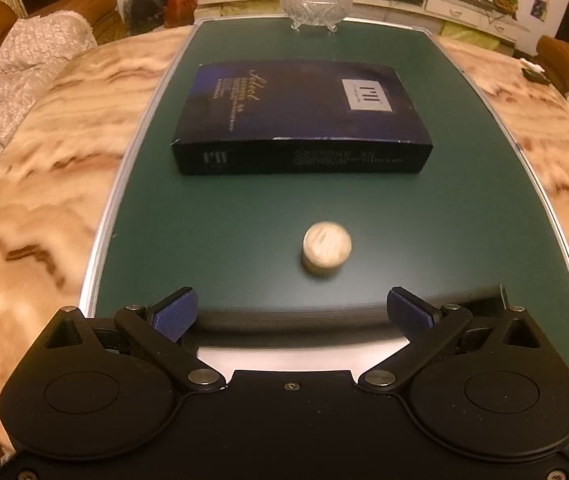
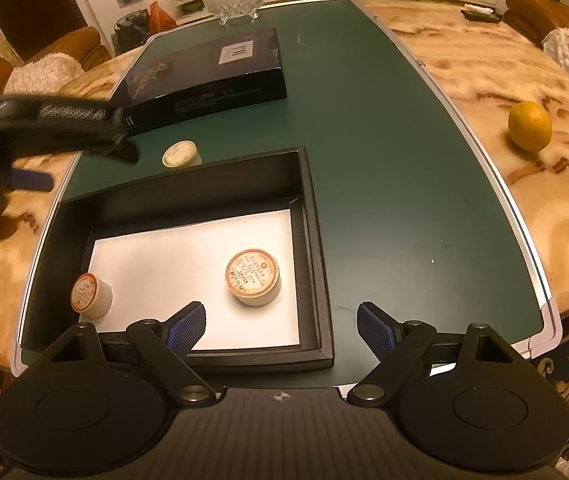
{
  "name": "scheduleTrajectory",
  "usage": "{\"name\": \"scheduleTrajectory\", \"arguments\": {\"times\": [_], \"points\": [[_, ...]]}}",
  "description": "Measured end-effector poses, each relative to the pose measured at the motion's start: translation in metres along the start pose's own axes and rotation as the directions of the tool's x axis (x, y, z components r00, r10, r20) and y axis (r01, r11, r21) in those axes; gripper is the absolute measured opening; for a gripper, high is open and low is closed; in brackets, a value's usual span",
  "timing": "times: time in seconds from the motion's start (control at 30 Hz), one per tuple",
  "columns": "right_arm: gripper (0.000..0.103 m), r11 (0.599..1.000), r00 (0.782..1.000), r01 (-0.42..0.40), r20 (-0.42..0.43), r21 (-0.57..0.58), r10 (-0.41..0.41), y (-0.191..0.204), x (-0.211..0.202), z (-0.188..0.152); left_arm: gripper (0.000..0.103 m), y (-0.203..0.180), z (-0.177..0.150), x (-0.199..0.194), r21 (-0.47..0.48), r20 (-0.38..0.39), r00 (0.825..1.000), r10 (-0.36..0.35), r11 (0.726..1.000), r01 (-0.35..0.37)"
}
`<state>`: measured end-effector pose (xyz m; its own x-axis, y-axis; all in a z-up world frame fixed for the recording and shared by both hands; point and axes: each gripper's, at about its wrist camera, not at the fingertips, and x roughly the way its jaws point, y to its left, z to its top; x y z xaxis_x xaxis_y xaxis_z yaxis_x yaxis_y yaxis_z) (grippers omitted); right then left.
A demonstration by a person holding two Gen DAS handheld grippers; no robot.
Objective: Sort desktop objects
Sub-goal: 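Reach the left tool to the last cream jar and close on it, then carry the cream jar with the left tool into the tray between the jars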
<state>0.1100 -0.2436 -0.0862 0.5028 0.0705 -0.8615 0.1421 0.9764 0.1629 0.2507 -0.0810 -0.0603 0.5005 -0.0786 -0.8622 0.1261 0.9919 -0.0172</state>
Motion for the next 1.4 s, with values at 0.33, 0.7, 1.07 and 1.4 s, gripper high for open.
{"name": "scheduleTrajectory", "arguments": {"times": [0.33, 0.7, 1.07, 1.4], "points": [[0.086, 1.0, 1.0, -0.008, 0.026, -0.004, 0.008, -0.004, -0.002, 0.002, 0.102, -0.014, 0.021, 0.051, -0.008, -0.049, 0.999, -0.016, 1.0, 0.016], [0.086, 1.0, 1.0, 0.002, 0.011, 0.002, -0.002, -0.012, 0.011, 0.003, 0.066, -0.012, 0.03, 0.084, -0.051, -0.102, 0.991, -0.091, 0.995, 0.086], [0.086, 1.0, 1.0, -0.001, 0.007, 0.017, 0.001, -0.016, 0.013, 0.002, 0.041, -0.015, 0.037, 0.098, -0.03, -0.12, 0.988, -0.099, 0.995, 0.096], [0.086, 1.0, 1.0, -0.007, 0.011, 0.024, 0.007, -0.015, 0.012, 0.003, 0.041, -0.02, 0.037, 0.082, -0.001, -0.105, 0.991, -0.085, 0.996, 0.085]]}}
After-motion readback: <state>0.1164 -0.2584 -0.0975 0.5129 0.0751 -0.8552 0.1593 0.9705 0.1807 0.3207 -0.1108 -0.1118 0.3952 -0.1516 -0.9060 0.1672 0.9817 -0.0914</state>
